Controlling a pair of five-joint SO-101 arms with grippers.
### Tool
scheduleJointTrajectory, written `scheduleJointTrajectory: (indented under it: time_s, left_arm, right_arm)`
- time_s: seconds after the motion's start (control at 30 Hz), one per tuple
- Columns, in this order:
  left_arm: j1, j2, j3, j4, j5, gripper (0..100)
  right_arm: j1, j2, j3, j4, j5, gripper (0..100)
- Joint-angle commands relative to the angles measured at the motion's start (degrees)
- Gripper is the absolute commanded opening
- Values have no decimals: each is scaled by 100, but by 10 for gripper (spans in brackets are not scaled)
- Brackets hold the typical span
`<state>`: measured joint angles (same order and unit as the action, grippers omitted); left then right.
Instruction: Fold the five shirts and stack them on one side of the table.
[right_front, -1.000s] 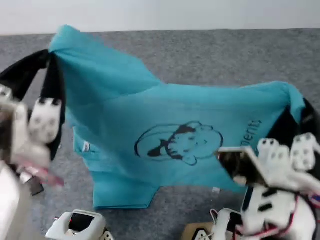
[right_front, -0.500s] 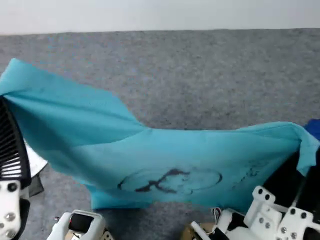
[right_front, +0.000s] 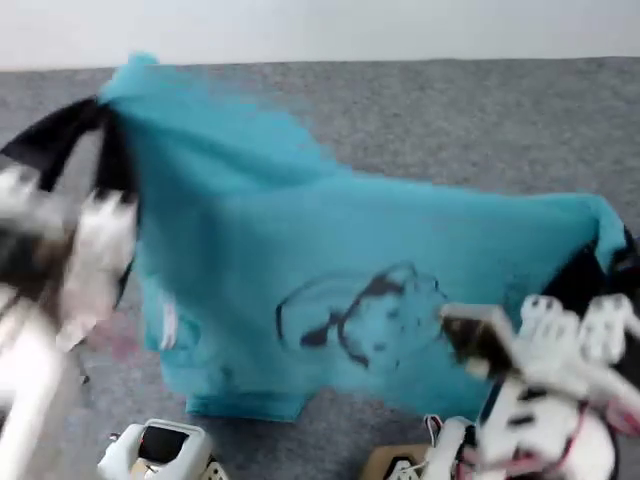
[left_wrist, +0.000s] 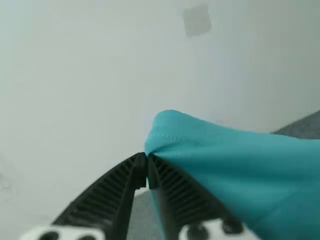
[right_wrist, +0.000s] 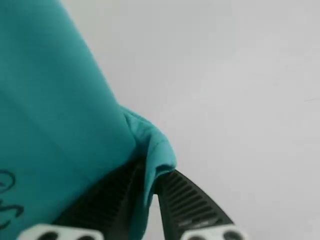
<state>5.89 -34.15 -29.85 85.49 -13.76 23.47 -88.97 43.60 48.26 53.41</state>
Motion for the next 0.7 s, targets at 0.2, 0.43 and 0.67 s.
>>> scheduleJointTrajectory:
  time_s: [0.2,0.43,0.67]
  left_arm:
    - [-35,1600,2246,-2558,-26,2]
    - [-264,3077,2756,-4035,-9,2]
    - [-273,3938,2747,-4642,-9,2]
  right_arm:
    - [-716,2026,1354,-2114,-18,10]
    - [-769,4013,1785,-4119,-53,10]
    - [-822,5578,1618,-5420,-53,10]
